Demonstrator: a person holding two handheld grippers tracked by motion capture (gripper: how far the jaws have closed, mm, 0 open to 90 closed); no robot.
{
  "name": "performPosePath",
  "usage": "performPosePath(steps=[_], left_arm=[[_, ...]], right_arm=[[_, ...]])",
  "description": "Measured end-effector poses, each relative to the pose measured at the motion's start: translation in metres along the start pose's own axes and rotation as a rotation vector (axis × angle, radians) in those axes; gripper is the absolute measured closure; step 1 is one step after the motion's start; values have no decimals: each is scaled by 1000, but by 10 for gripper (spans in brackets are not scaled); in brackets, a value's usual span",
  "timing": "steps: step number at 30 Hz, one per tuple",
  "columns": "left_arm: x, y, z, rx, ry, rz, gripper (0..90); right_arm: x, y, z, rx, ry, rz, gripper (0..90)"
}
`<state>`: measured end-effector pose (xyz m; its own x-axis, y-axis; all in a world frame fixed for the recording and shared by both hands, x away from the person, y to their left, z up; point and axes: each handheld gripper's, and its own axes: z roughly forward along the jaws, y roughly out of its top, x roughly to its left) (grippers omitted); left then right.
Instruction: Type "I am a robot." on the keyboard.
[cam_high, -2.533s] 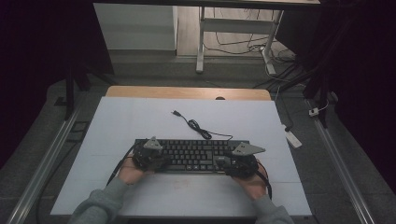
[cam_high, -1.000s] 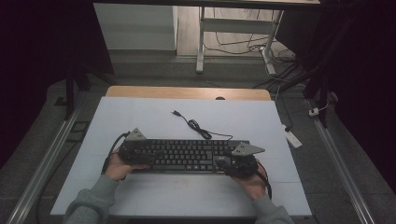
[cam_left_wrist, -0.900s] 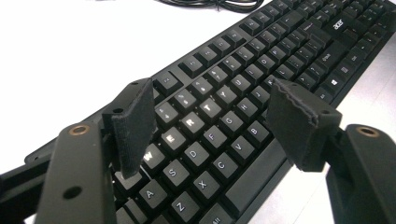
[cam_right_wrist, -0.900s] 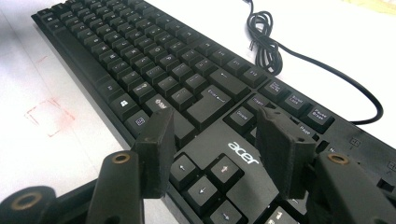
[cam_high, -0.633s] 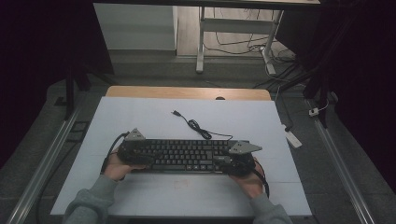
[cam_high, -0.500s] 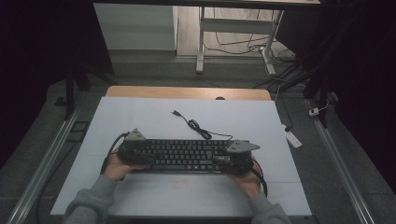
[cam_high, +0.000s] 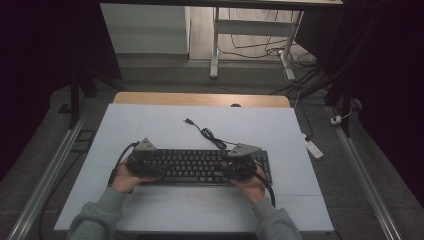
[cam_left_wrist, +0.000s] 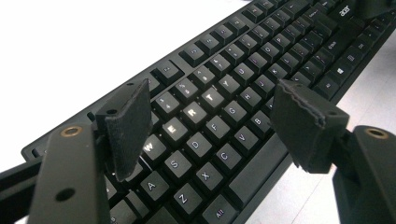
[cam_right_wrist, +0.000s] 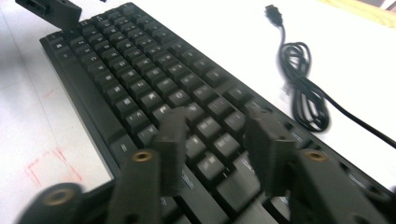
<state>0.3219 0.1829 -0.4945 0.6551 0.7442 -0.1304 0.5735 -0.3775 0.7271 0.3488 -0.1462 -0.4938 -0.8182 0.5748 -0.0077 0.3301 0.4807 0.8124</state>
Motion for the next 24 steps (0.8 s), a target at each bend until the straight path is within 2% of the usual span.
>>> performPosePath(steps=[6, 9, 13, 24], left_arm=[[0, 0, 0, 3, 1, 1, 294], [1, 0, 1, 7, 2, 2, 293], [1, -1, 1, 8, 3, -1, 292], [2, -1, 0, 11, 2, 2, 291]], right_arm=[[5, 12, 16, 32, 47, -21, 827], [7, 16, 24, 39, 68, -21, 883], [11, 20, 36, 57, 88, -28, 895], [13, 27, 59, 103, 85, -28, 895]])
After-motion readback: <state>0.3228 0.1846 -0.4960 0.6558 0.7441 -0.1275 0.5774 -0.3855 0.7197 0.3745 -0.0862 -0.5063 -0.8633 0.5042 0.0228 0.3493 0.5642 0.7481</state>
